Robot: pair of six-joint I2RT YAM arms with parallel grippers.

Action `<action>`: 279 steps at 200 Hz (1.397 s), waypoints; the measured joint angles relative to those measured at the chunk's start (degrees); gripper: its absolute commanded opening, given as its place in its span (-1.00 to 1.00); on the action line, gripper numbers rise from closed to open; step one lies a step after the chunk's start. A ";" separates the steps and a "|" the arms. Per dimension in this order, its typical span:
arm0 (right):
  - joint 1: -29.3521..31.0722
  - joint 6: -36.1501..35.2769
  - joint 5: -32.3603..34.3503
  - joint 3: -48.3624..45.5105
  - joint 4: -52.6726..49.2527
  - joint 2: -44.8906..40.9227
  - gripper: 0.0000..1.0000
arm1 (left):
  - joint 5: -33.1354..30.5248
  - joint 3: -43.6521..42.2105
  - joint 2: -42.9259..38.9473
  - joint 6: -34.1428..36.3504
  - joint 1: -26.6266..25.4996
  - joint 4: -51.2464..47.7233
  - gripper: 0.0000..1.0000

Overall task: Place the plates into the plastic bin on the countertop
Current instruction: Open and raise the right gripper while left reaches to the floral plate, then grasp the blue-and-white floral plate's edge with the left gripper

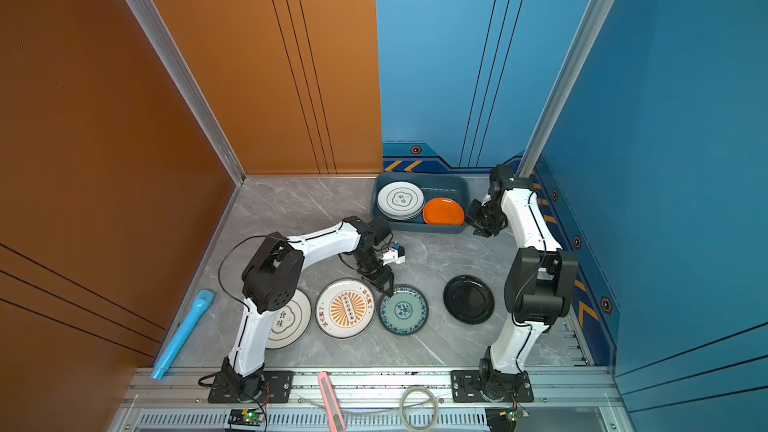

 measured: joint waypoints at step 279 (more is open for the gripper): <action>-1.70 -0.09 -2.38 -3.50 3.15 -0.63 -0.12 | 1.68 3.54 2.47 -3.19 -0.48 -0.63 -1.00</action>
